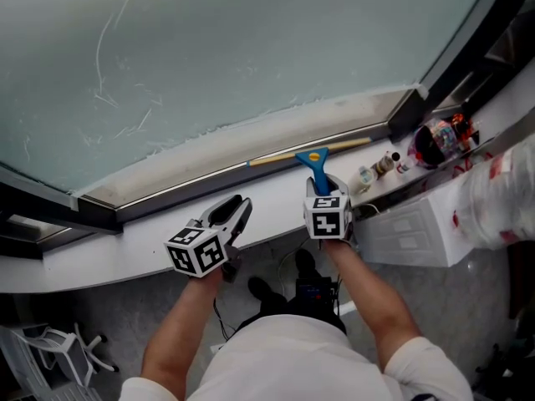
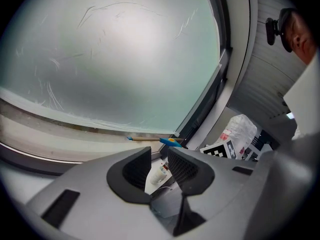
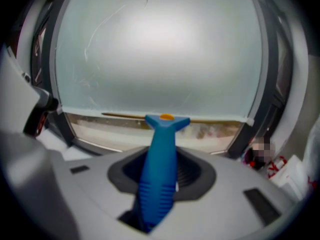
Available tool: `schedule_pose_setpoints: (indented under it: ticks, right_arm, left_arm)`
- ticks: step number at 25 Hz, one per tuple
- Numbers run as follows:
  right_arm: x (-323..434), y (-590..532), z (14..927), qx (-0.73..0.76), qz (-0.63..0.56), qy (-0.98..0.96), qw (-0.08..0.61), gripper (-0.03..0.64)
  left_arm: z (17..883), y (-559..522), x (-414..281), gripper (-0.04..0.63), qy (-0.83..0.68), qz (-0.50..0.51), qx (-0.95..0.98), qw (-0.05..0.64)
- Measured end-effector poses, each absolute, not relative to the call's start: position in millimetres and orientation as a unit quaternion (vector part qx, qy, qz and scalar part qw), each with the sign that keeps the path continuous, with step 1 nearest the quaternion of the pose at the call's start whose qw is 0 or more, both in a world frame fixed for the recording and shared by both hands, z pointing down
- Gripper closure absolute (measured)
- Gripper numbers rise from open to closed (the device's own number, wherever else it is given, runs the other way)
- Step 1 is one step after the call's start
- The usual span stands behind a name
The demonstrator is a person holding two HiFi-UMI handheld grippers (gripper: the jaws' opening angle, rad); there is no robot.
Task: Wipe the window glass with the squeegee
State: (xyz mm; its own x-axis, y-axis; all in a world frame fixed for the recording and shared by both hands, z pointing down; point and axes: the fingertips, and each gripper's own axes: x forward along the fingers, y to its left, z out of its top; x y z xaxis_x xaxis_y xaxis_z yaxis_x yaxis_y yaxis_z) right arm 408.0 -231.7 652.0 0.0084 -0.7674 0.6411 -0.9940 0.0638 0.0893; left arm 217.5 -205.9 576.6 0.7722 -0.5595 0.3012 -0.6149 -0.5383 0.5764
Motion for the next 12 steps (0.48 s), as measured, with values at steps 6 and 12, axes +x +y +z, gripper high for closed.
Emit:
schedule_pose_setpoints:
  ticks: [6,12]
  right_arm:
    - [404,-198,633,0.661,0.201,-0.671,0.27,0.483]
    - [402,-167,620,0.664,0.208,-0.67,0.259,0.482]
  left_arm:
    - [568,-177,193,0.469,-0.335,0.03,0.879,0.339]
    - [566,-146,172,0.469,-0.342,0.008,0.871,0.352]
